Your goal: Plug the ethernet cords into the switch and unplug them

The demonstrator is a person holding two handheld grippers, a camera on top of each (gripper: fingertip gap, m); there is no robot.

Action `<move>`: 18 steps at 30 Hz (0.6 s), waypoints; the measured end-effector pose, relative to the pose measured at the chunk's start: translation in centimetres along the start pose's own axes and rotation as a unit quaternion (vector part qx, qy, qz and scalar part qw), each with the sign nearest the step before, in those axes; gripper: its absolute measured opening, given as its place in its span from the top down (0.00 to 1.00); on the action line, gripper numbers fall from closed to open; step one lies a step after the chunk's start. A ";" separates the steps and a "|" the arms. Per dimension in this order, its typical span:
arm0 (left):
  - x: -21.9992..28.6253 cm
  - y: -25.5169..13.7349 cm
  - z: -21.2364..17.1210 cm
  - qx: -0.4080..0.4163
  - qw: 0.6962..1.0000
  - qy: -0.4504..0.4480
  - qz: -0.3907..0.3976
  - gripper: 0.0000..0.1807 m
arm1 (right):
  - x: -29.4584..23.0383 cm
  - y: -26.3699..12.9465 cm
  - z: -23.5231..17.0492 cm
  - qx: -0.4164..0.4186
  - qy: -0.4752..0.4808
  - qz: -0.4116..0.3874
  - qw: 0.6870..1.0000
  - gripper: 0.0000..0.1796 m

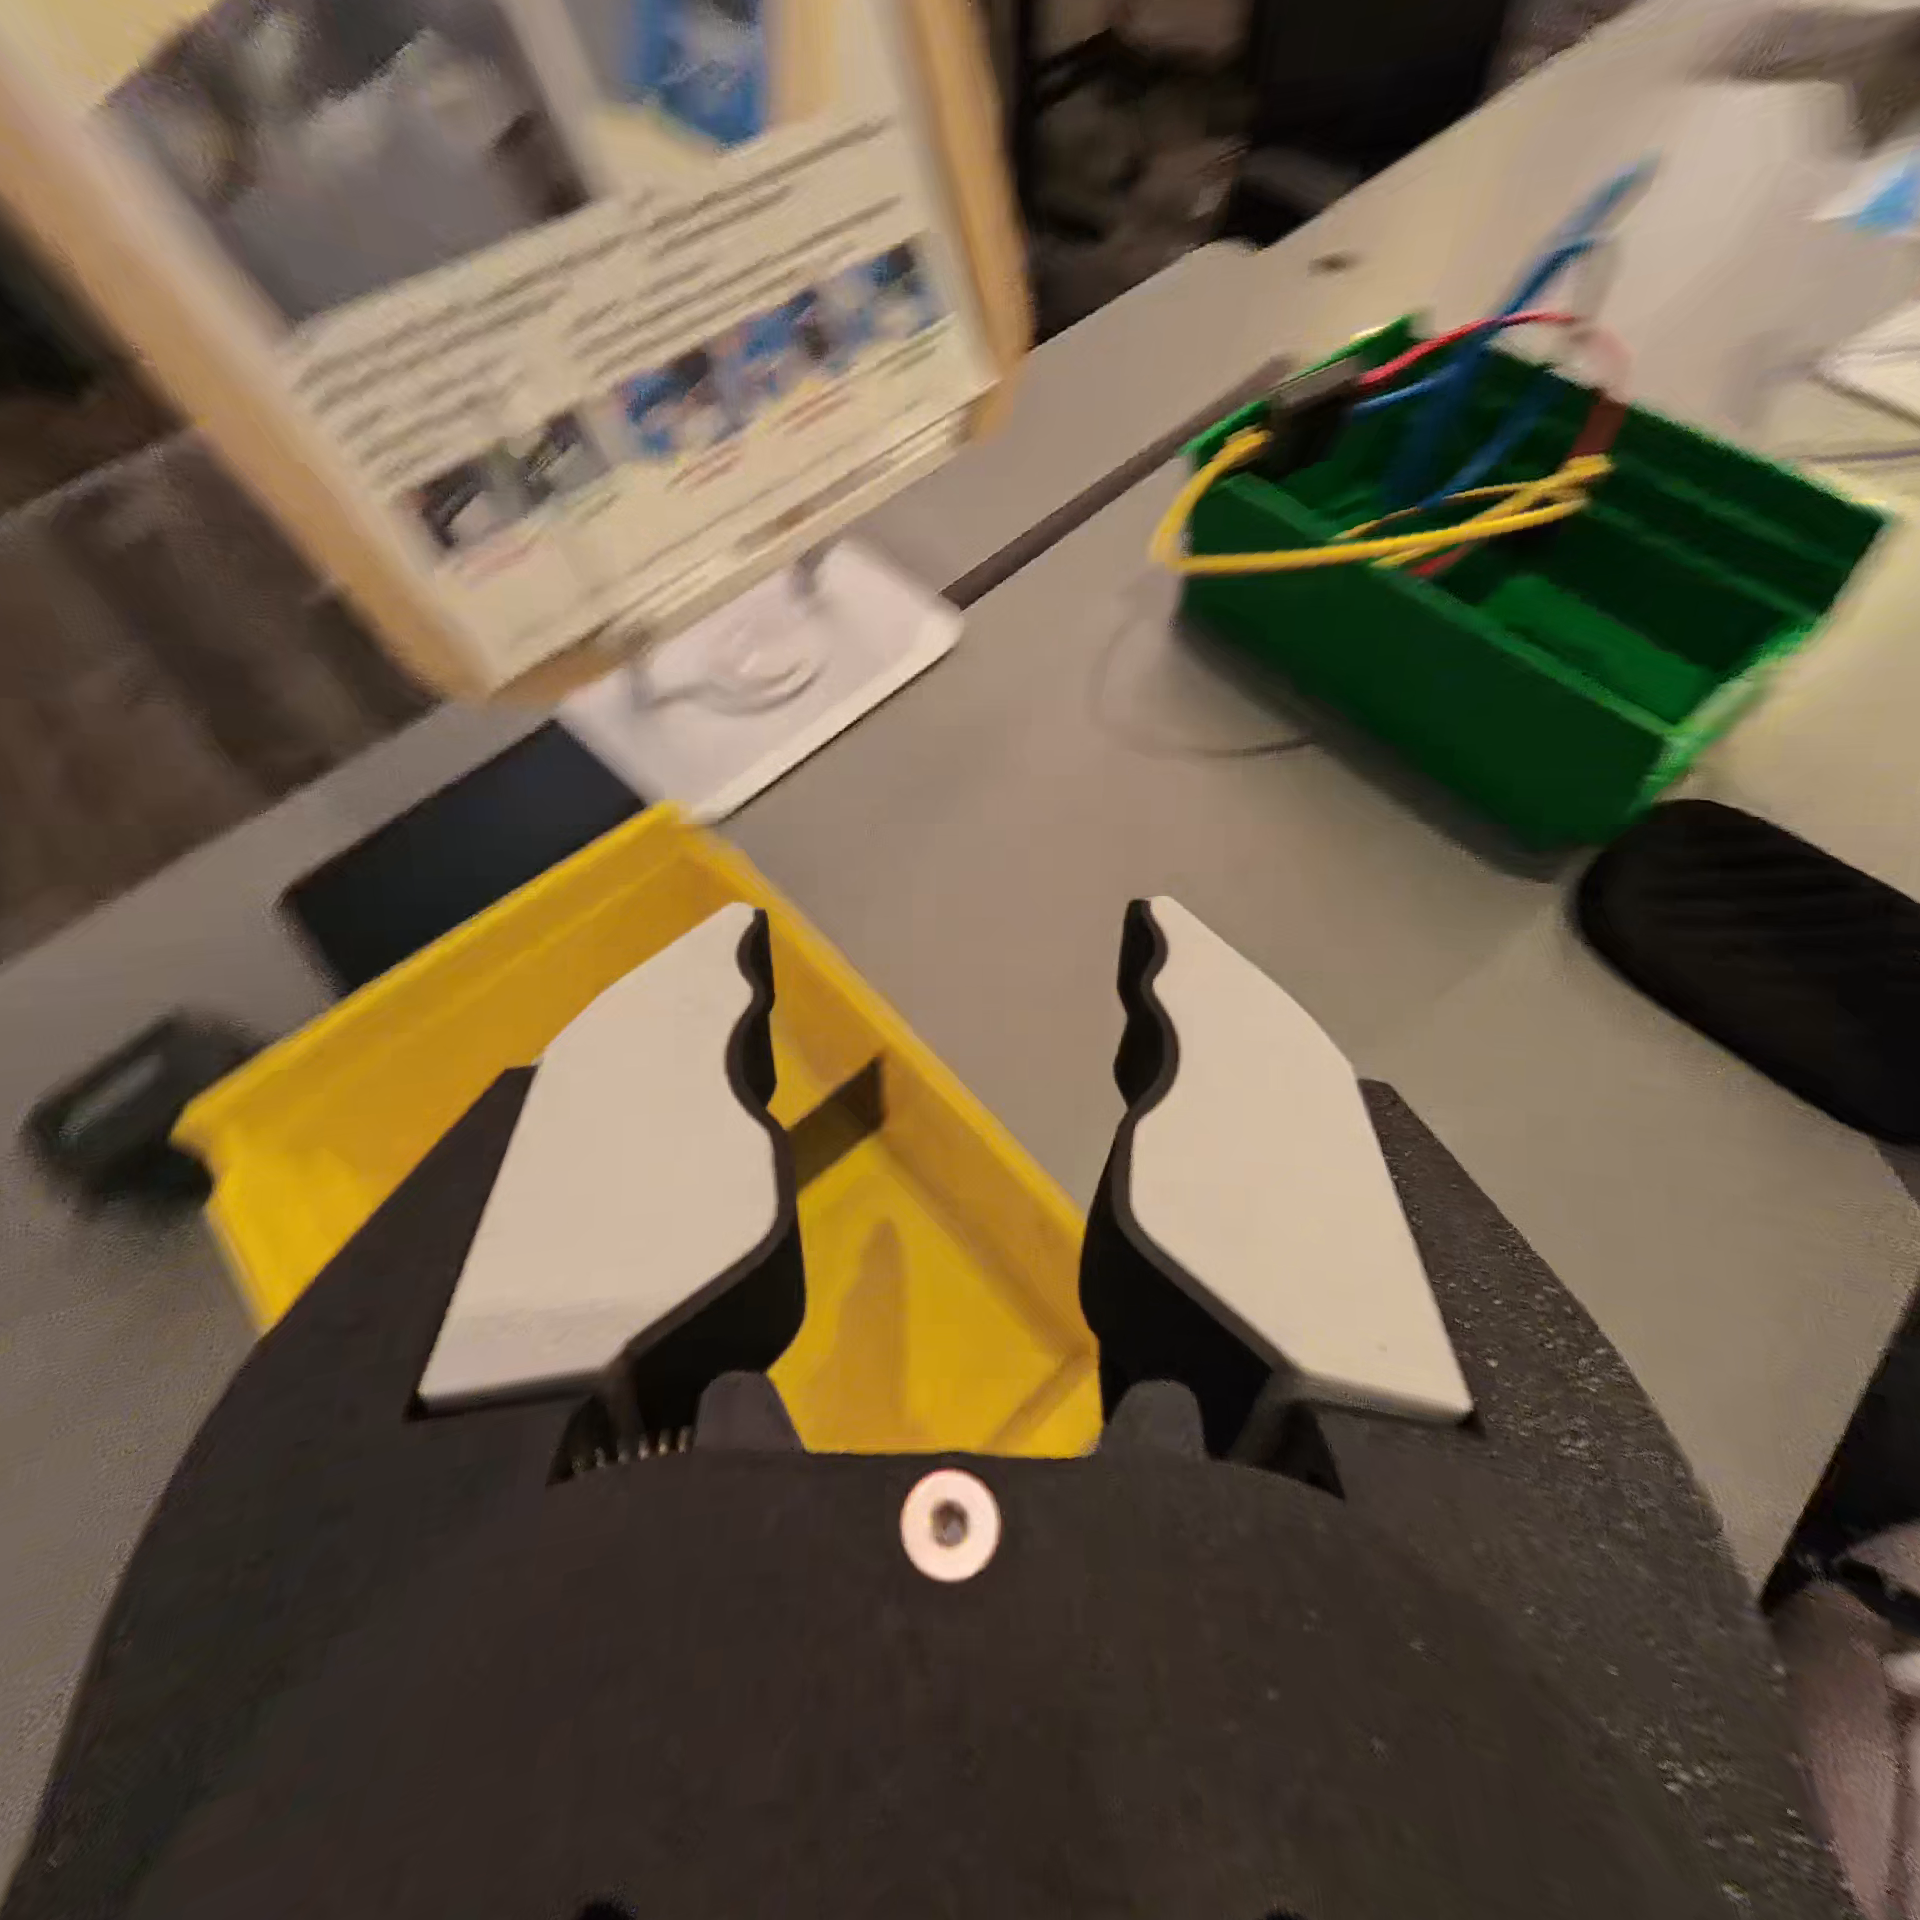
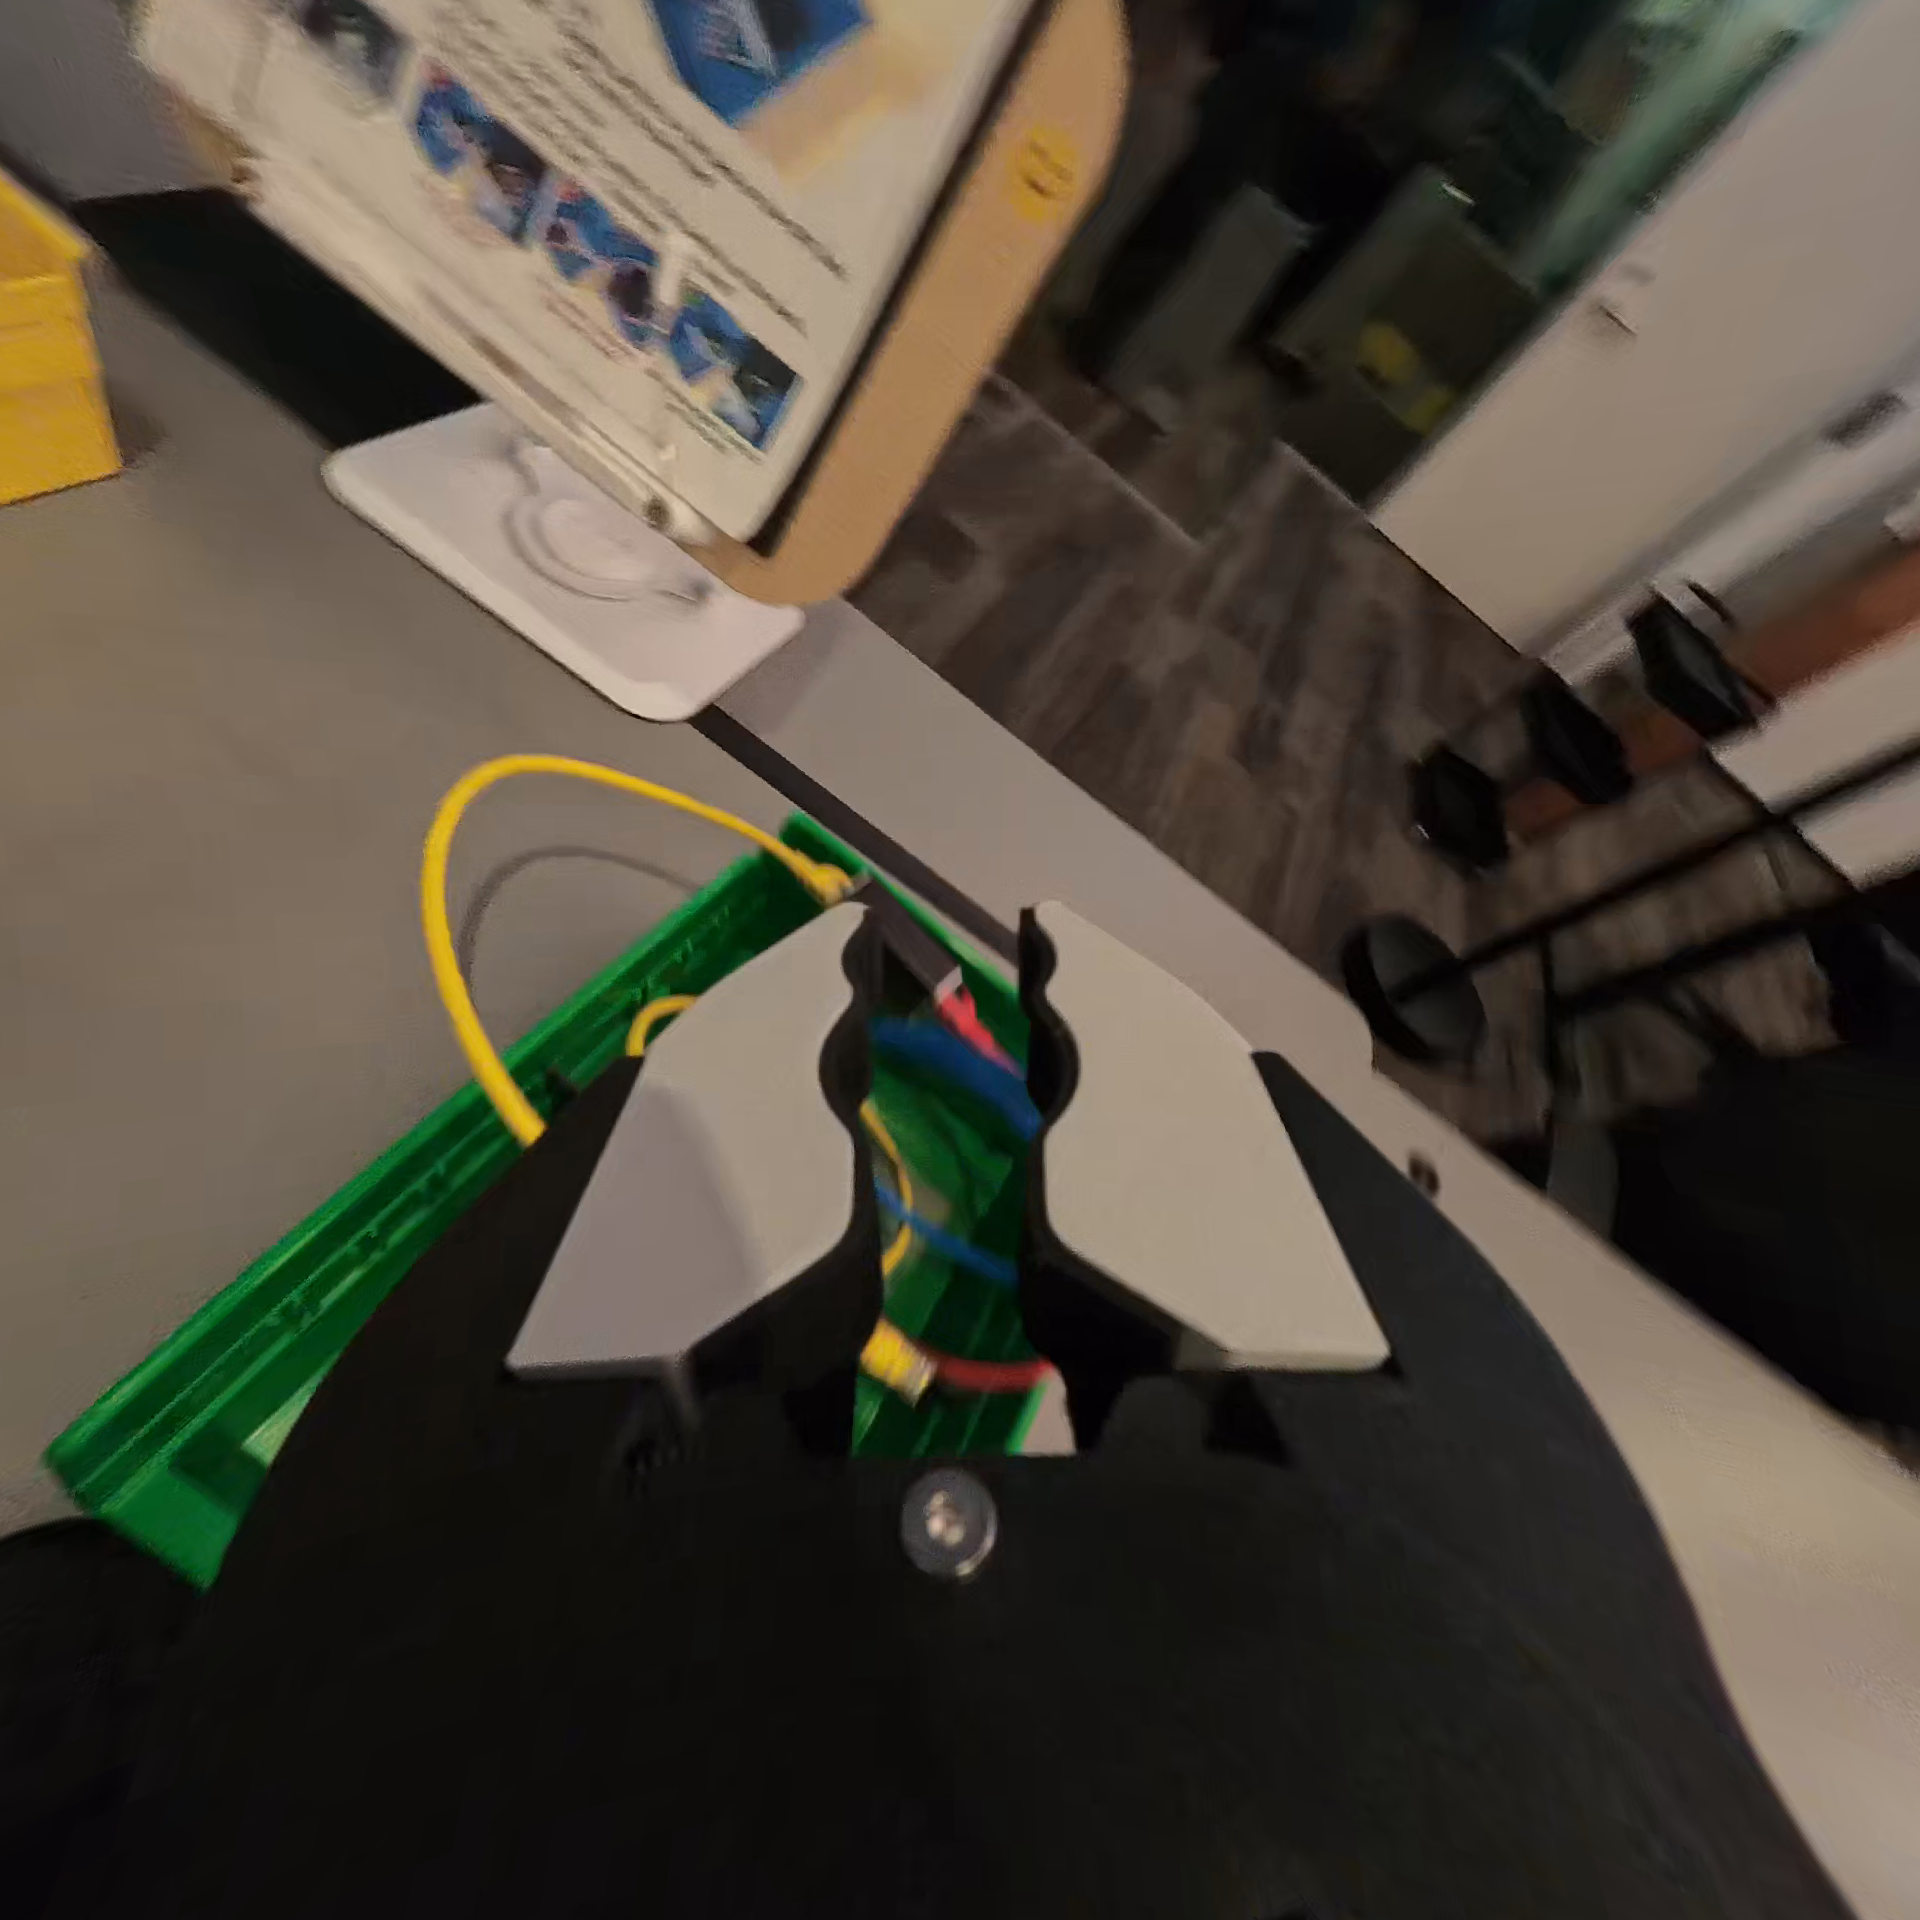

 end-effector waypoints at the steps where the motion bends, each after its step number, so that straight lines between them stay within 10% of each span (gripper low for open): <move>1: -1.4 -0.8 -1.2 -0.020 0.999 -0.037 0.028 0.65 | -0.2 -1.3 -2.2 -0.008 0.037 -0.030 0.999 0.82; 6: -8.8 -3.0 -7.2 -0.082 0.958 -0.232 0.146 0.69 | 1.9 0.1 -12.9 -0.260 0.155 -0.072 0.950 0.64; 18: -14.3 1.1 -16.0 -0.272 0.867 -0.401 0.112 0.66 | 1.7 5.1 -20.5 -0.358 0.334 0.132 0.862 0.86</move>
Point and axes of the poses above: each gripper's, where its closed fingertips meet, y out along the fingers, z out of its top, x = y × z across the jaws, the point moved 8 cm from there along -y, back along the fingers, and after that the axes turned 8 degrees about -x, right-handed, at the moved point
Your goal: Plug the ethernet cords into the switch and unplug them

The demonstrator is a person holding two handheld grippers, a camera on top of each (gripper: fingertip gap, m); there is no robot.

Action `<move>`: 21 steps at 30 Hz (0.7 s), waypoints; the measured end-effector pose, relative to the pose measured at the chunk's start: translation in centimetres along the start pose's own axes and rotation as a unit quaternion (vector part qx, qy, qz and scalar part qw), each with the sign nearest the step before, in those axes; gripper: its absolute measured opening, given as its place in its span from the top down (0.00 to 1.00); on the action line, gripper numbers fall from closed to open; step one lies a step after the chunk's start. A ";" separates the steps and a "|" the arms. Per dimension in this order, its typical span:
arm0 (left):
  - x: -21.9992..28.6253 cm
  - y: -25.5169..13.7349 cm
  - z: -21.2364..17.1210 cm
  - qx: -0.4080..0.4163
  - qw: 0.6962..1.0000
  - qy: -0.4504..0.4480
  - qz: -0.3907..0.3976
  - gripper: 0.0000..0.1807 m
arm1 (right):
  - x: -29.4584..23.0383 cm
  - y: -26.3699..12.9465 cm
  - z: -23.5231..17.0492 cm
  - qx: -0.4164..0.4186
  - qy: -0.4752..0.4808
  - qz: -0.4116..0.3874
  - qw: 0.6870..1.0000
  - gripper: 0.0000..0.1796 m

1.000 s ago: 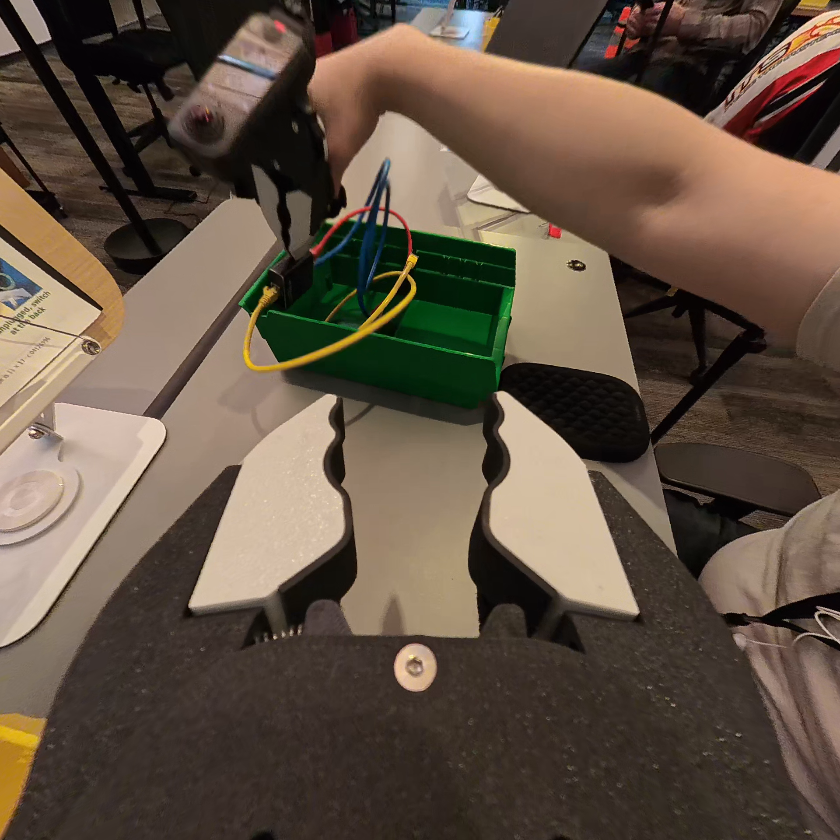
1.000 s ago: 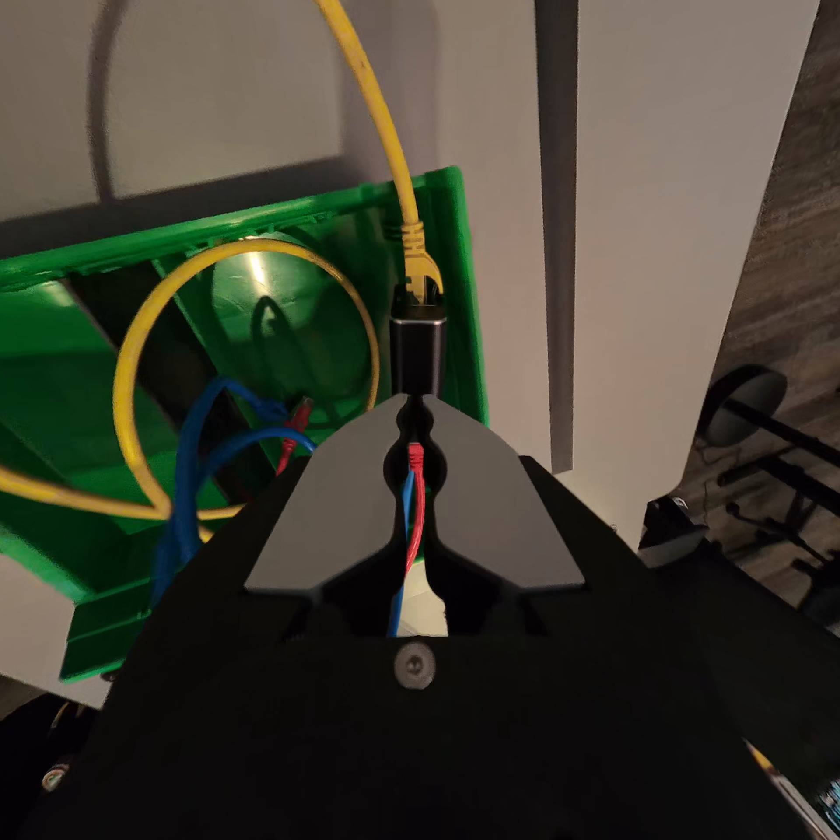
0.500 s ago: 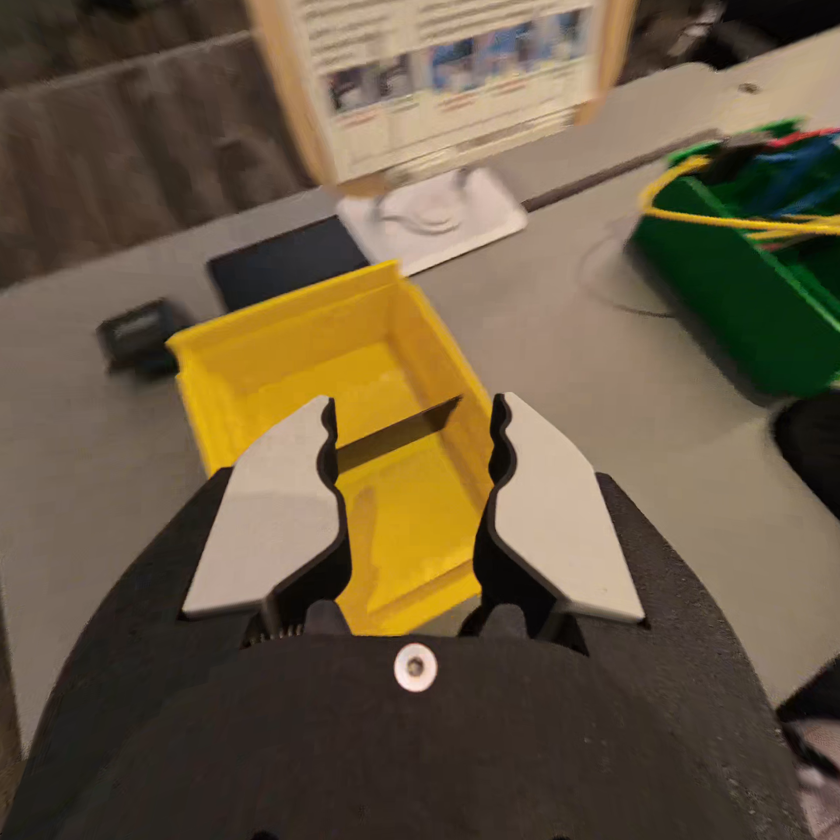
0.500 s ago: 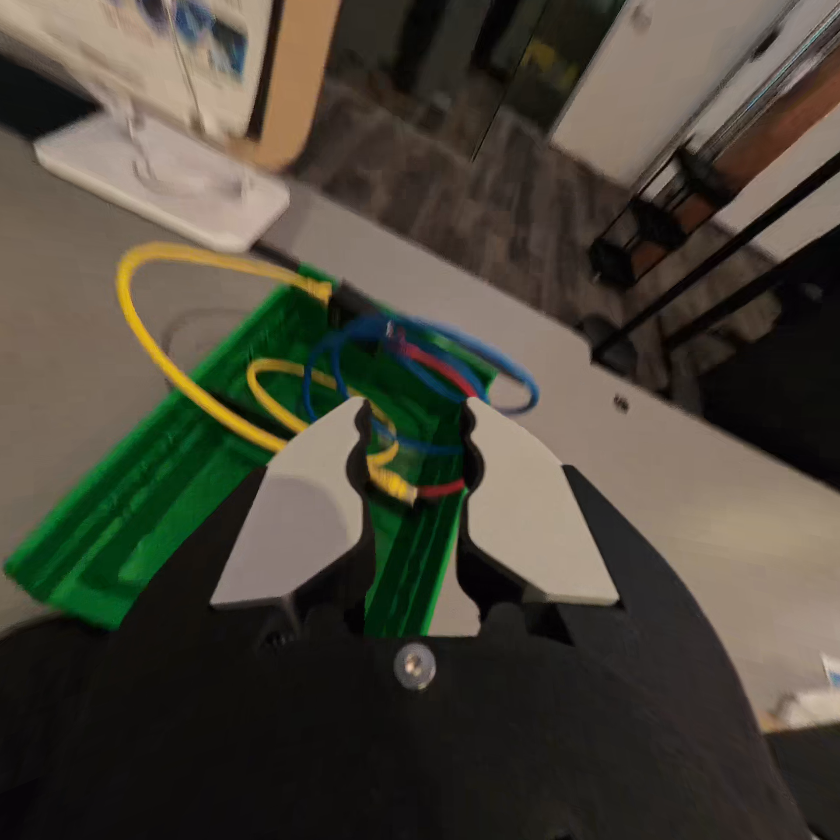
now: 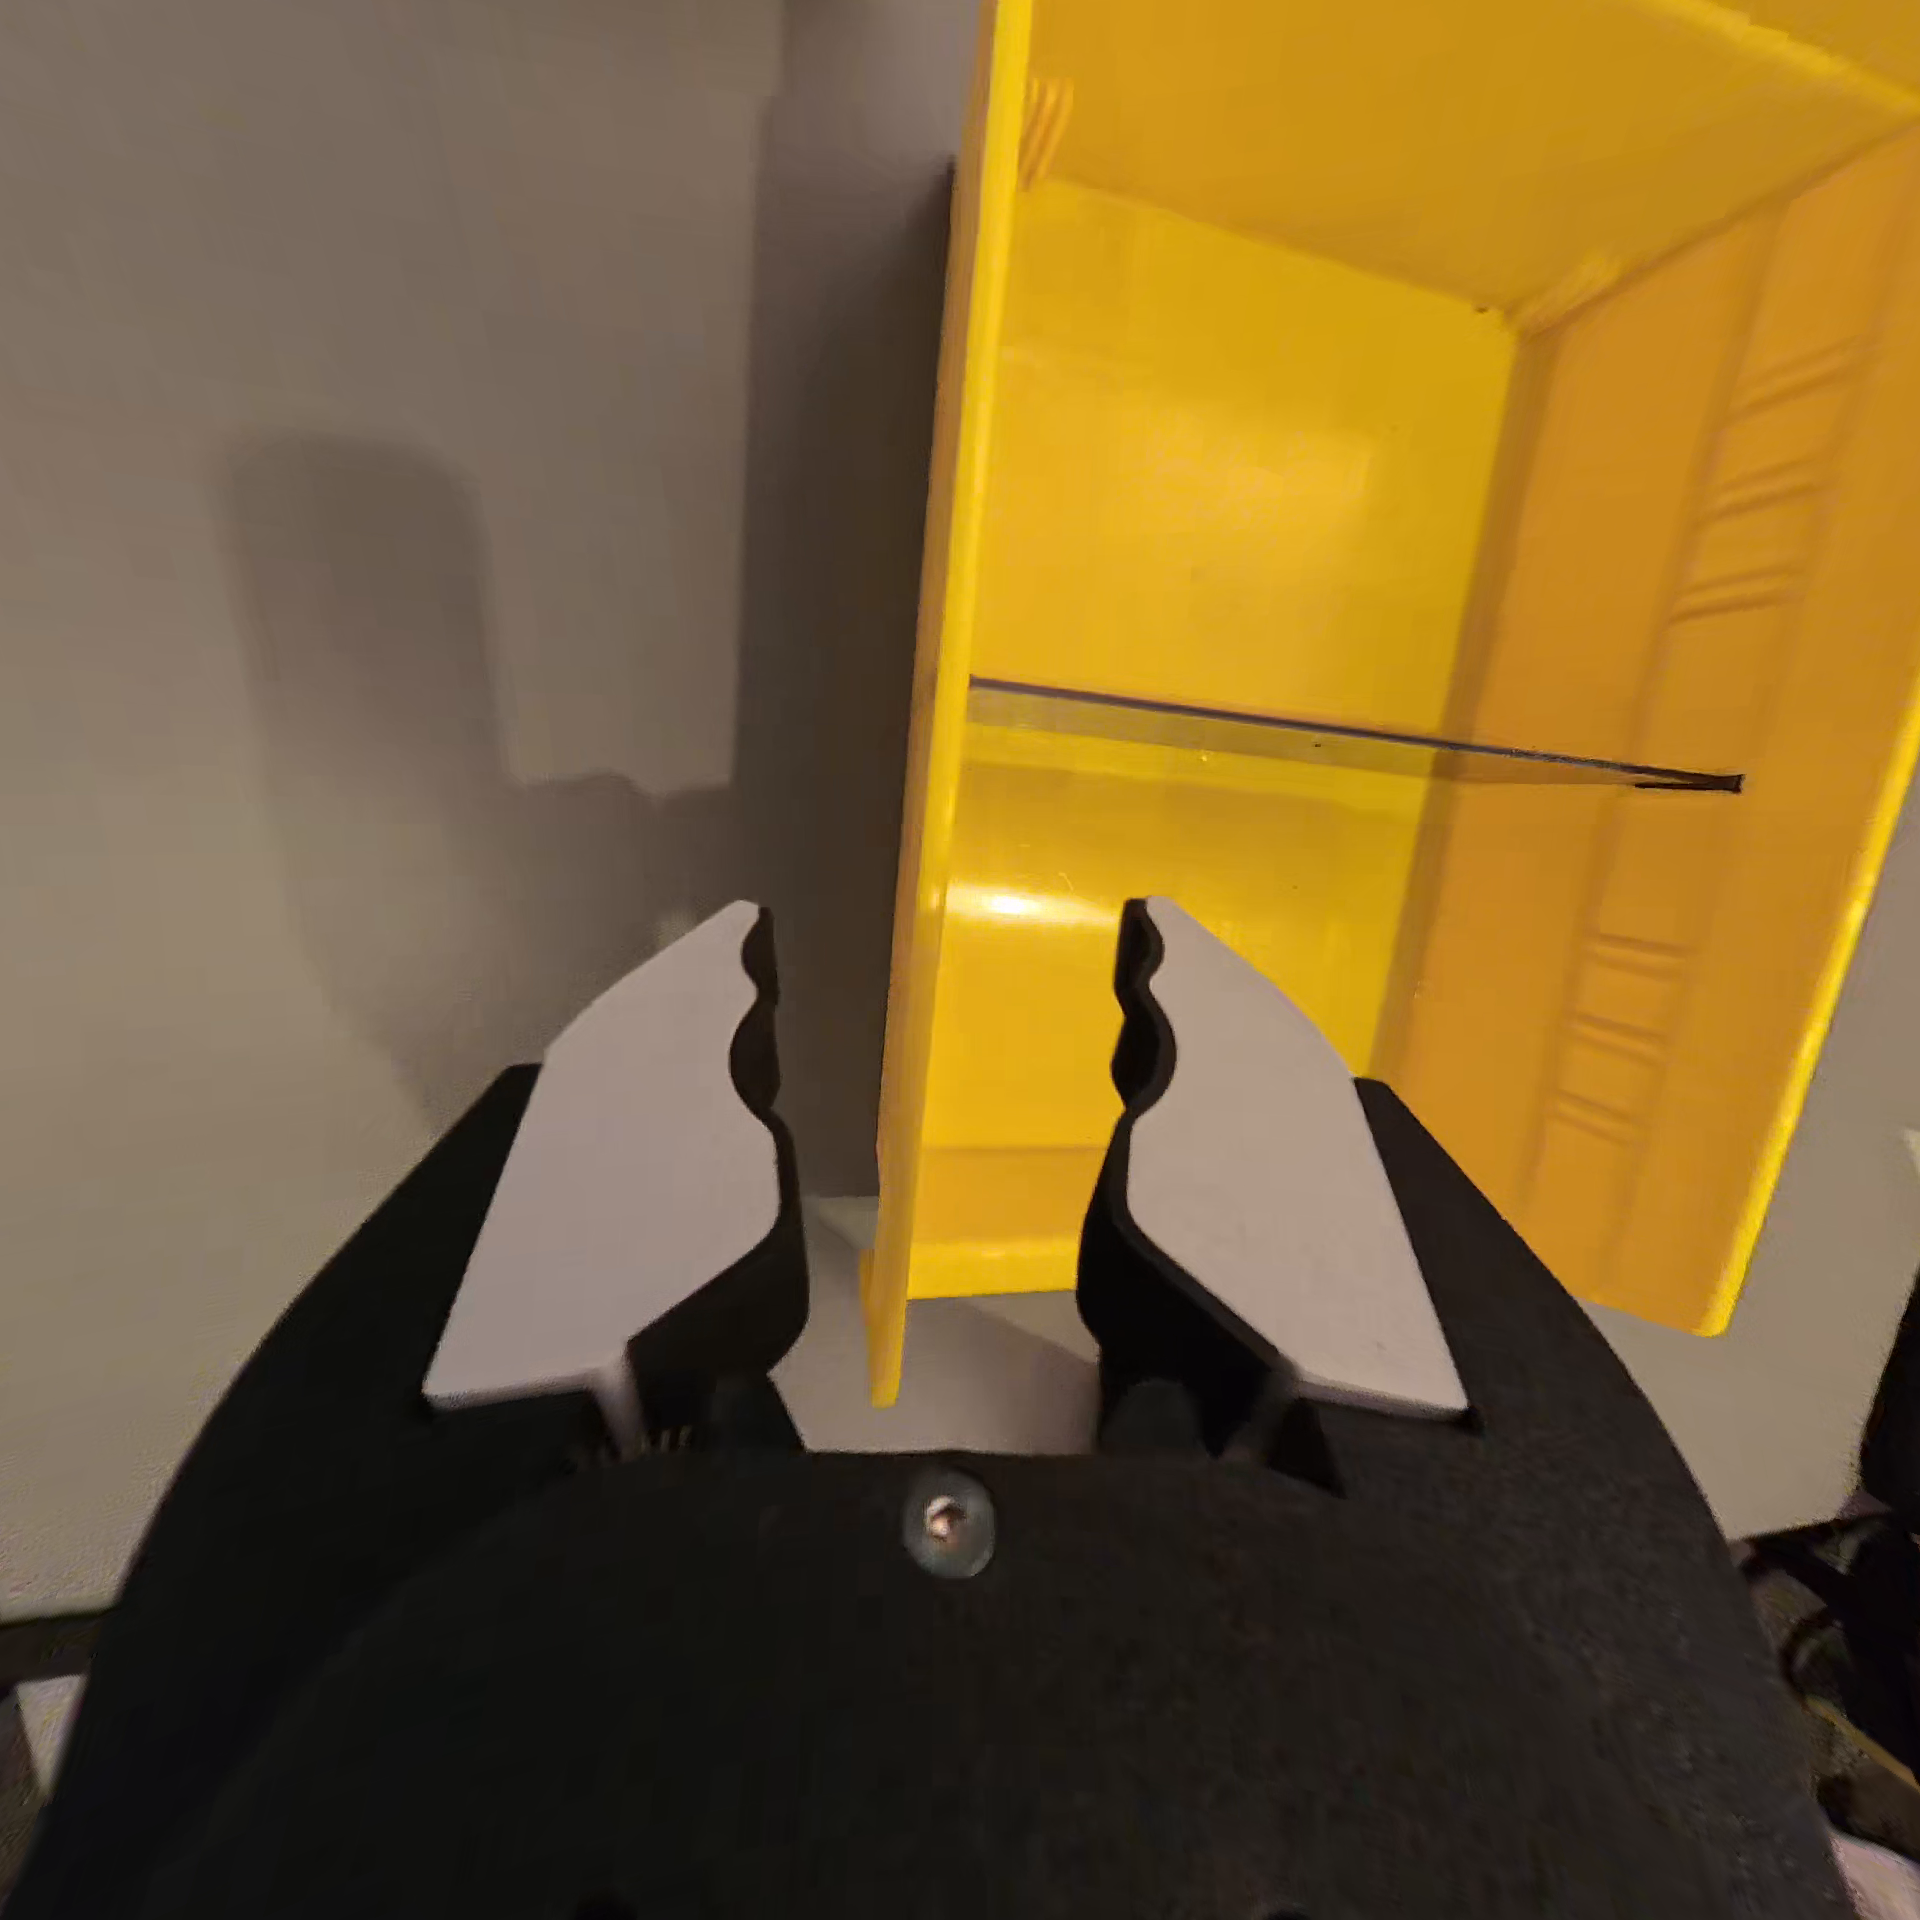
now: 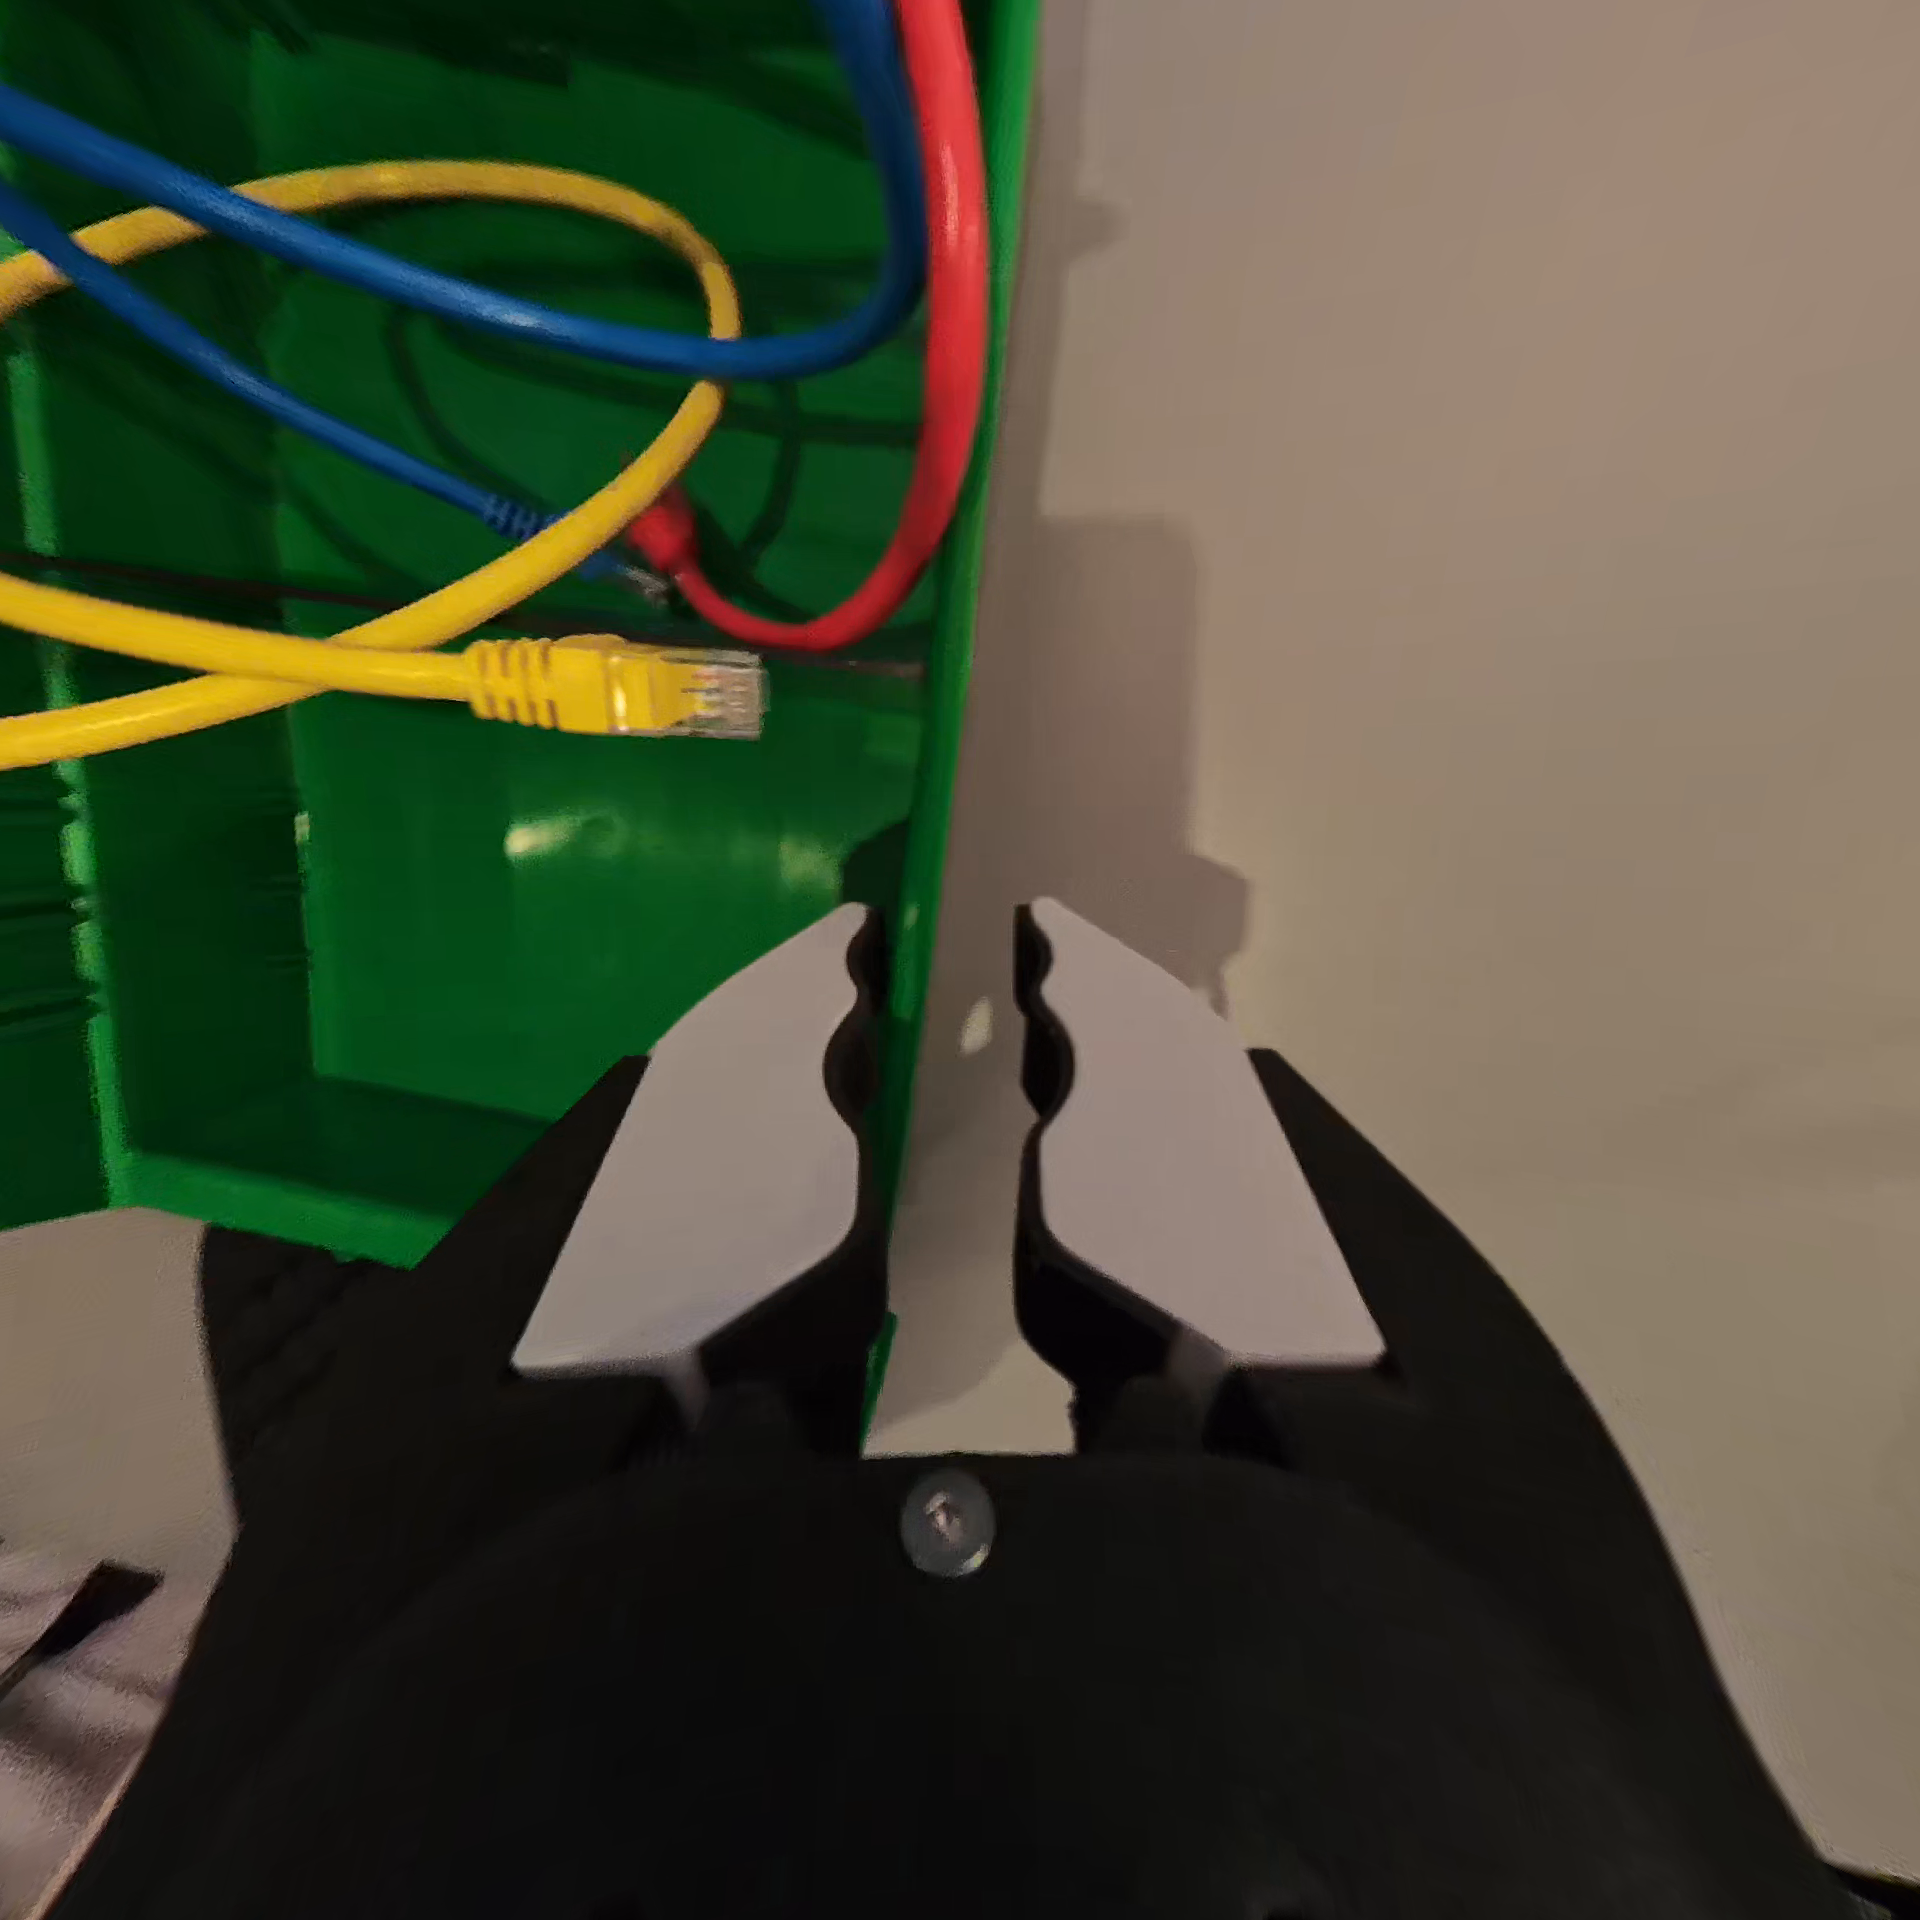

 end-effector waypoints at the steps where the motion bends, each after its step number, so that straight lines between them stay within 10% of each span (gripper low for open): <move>1: -0.1 0.4 0.1 -0.008 1.000 0.001 0.007 0.65 | -0.2 0.5 0.0 -0.012 0.001 0.029 1.000 0.92; 21: 1.5 5.6 0.0 -0.149 0.987 0.065 0.004 0.96 | -4.3 2.9 1.2 -0.127 -0.053 0.000 0.990 0.94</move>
Point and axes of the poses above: each gripper's, where its closed fingertips meet, y out along the fingers, z out of its top, x = y × z across the jaws, the point moved 8 cm from there along -y, back along the fingers, and after that the axes turned 8 degrees about -x, right-handed, at the moved point
